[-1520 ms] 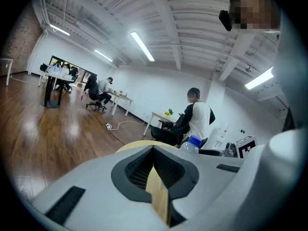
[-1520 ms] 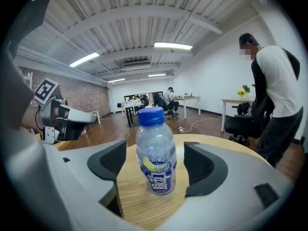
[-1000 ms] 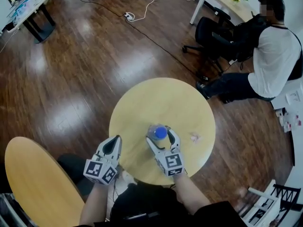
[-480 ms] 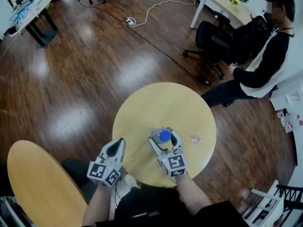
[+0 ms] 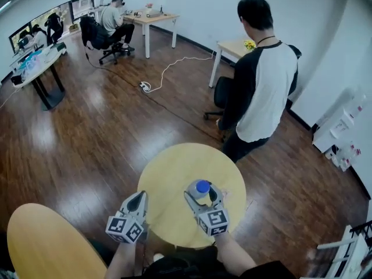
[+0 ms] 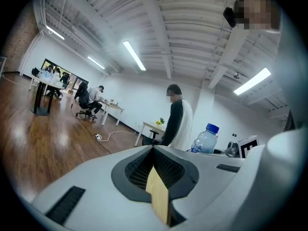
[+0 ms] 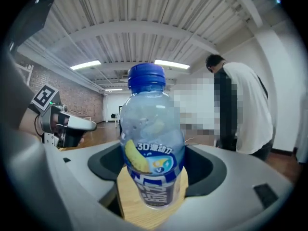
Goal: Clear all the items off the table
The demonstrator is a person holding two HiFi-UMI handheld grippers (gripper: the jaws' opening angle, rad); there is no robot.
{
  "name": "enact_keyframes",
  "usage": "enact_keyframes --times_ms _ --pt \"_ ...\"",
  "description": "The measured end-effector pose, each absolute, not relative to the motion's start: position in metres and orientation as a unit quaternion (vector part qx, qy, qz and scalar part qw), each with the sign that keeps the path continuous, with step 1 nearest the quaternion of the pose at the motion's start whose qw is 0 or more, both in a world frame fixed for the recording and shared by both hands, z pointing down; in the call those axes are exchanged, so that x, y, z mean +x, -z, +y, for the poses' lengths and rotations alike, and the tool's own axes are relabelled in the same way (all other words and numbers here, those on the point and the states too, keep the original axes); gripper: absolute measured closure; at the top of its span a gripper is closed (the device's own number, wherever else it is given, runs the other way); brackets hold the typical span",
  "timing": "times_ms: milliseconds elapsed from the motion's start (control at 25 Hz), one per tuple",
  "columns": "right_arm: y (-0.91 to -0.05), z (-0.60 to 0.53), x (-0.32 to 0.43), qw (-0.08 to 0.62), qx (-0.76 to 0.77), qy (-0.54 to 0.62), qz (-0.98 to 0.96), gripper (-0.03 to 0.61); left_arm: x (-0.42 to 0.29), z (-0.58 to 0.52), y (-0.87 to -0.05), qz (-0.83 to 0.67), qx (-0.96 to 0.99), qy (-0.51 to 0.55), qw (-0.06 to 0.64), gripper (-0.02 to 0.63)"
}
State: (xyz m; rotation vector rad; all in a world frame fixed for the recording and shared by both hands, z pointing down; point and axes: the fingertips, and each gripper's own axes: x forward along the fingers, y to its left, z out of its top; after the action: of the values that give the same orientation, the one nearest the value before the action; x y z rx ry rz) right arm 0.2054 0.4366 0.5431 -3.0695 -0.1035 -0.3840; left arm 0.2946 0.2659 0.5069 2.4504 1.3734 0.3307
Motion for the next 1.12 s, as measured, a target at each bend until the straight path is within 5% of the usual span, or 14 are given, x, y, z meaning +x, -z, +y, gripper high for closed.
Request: enact_keyframes --times_ms 600,1120 --pt "-0.476 0.433 0.180 -0.007 -0.997 0.054 -0.050 0.206 0.281 0.240 -0.466 0.474 0.868 -0.059 0.136 0.614" --pt "-0.474 0.312 0.287 -0.006 -0.983 0.049 0.176 0.206 0.288 0.073 -0.462 0.249 0.959 -0.031 0.129 0.614"
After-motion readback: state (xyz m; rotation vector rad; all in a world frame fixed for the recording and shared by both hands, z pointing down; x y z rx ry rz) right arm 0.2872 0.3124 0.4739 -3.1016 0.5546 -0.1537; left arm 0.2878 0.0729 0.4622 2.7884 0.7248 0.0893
